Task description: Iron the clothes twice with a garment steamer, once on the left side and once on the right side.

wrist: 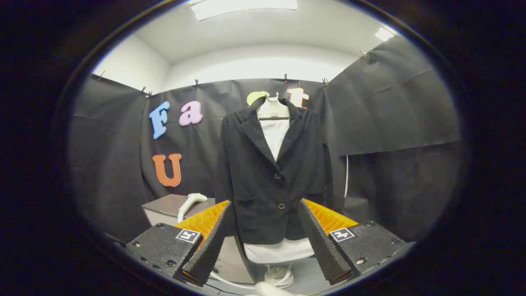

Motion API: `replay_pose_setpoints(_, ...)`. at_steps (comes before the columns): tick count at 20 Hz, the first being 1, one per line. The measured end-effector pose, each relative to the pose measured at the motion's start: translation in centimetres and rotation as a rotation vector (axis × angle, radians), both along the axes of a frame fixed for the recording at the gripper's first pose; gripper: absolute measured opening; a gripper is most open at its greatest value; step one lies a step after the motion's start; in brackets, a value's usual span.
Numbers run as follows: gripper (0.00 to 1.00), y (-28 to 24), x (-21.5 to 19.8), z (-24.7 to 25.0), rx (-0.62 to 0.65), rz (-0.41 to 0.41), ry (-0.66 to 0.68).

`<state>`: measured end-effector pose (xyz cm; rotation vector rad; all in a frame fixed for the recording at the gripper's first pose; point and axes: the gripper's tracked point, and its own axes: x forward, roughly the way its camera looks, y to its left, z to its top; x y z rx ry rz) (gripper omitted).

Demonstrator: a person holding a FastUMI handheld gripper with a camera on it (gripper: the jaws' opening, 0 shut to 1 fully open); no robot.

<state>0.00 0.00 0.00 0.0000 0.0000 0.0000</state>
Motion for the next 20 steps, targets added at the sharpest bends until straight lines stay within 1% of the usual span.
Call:
replay_pose_setpoints(2,0.99,0.8,-0.1,0.5,-0.001,-0.002,0.013)
replay_pose_setpoints(4,0.99,2.2,-0.4,1.1,-0.001,0.017,0.011)
replay_pose_setpoints(10,0.99,4.4,-0.9,2.7,-0.058,0.019,-0.022)
replay_pose_setpoints(18,0.99,7.2,-0.5,3.3,-0.040,0.044,-0.020)
replay_pose_setpoints(20,0.99,7.9,-0.3,3.1,-0.035,0.064,-0.006)
